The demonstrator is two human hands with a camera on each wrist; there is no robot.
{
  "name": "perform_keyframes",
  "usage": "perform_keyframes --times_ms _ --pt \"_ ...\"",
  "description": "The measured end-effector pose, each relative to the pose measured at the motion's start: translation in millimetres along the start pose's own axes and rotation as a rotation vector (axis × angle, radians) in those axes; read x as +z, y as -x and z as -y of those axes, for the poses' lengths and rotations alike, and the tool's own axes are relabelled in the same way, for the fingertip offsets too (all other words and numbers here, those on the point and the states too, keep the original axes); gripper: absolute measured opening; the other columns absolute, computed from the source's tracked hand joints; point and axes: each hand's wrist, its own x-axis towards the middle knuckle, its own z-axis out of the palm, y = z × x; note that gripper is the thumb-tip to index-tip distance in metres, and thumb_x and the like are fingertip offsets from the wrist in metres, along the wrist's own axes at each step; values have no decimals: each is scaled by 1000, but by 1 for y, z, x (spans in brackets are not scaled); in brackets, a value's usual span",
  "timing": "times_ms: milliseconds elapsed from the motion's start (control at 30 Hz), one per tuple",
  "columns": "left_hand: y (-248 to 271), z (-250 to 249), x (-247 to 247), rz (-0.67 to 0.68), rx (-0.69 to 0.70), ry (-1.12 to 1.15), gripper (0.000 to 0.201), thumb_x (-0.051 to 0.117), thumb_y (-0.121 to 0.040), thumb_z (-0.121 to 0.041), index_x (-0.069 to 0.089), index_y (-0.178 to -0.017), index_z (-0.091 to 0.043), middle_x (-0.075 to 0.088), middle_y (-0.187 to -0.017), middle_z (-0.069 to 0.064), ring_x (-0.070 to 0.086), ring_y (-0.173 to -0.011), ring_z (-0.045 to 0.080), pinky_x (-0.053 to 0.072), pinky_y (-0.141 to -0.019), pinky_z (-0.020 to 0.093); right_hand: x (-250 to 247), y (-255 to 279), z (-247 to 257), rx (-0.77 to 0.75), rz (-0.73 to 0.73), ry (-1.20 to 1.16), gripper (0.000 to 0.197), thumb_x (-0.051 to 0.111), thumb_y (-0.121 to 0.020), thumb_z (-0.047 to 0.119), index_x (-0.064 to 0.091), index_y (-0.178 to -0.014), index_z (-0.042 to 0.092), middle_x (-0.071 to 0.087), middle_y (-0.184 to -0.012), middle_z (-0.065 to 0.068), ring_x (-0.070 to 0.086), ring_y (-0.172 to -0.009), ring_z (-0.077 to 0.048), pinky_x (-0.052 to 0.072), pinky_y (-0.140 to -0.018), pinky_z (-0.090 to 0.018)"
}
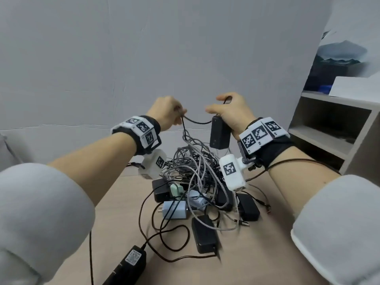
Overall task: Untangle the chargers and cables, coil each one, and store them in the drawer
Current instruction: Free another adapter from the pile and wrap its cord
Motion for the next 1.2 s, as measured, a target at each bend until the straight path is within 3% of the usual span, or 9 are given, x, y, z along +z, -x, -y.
perform_keyframes --times_ms 200,367,533,633,733,900,967,1067,1200 --pt "-10 -46 -47 -137 75 344 34 45 -106 -19 66 -84 -3 70 -67 4 65 -57 13 53 -54 27 19 4 -4 15 247 201 70 89 -56 47 61 -116 25 62 -111 -5 68 -95 -25 55 -87 -39" --pt "0 -69 -53 -32 137 534 29 51 -105 -24 66 -91 -4 72 -74 6 65 -67 16 56 -63 28 29 5 -3 -126 265 373 15 73 -89 28 66 -92 16 64 -85 -1 57 -68 -13 44 -65 -25" --pt "7 -50 -33 45 -2 791 3 64 -97 -8 64 -99 -8 73 -90 8 68 -76 16 59 -73 27 23 3 -14 -5 265 420 28 54 -100 20 64 -77 10 73 -80 -15 55 -38 -15 45 -45 -25" --pt "13 -32 -6 205 -168 611 9 68 -95 -10 62 -102 -12 72 -102 11 71 -90 22 60 -82 31 15 0 -21 57 187 370 26 53 -101 19 65 -83 4 72 -74 -15 51 -32 -12 43 -39 -21" --pt "25 -18 25 431 -119 118 17 63 -98 -29 67 -109 -16 70 -105 -2 67 -95 17 53 -91 33 8 -4 -26 97 99 274 23 53 -99 15 64 -87 1 70 -69 -13 49 -30 -13 40 -34 -20" --pt "38 3 51 519 -48 -314 19 70 -91 -27 73 -100 -11 73 -96 4 59 -79 18 44 -63 24 1 -9 -33 103 -28 140 30 51 -99 13 60 -72 5 68 -62 -10 59 -40 -16 41 -35 -20" --pt "43 14 54 563 -70 -401 22 73 -86 -24 72 -103 -10 74 -99 6 60 -80 21 48 -67 26 -3 -11 -33 93 -108 70 30 51 -97 13 60 -68 8 67 -59 -8 63 -49 -22 44 -41 -24" --pt "50 28 58 650 -125 -383 33 77 -85 -26 70 -116 -18 73 -111 0 67 -99 22 56 -88 34 -8 -7 -27 78 -113 -85 30 49 -97 9 57 -68 6 68 -71 -18 53 -34 -10 43 -43 -23" --pt "61 34 70 772 -66 -357 32 63 -95 -22 68 -127 -25 70 -119 -4 64 -108 18 51 -98 33 -8 -2 -15 57 -110 -213 28 50 -96 6 56 -69 3 67 -75 -23 51 -32 -10 42 -45 -25"
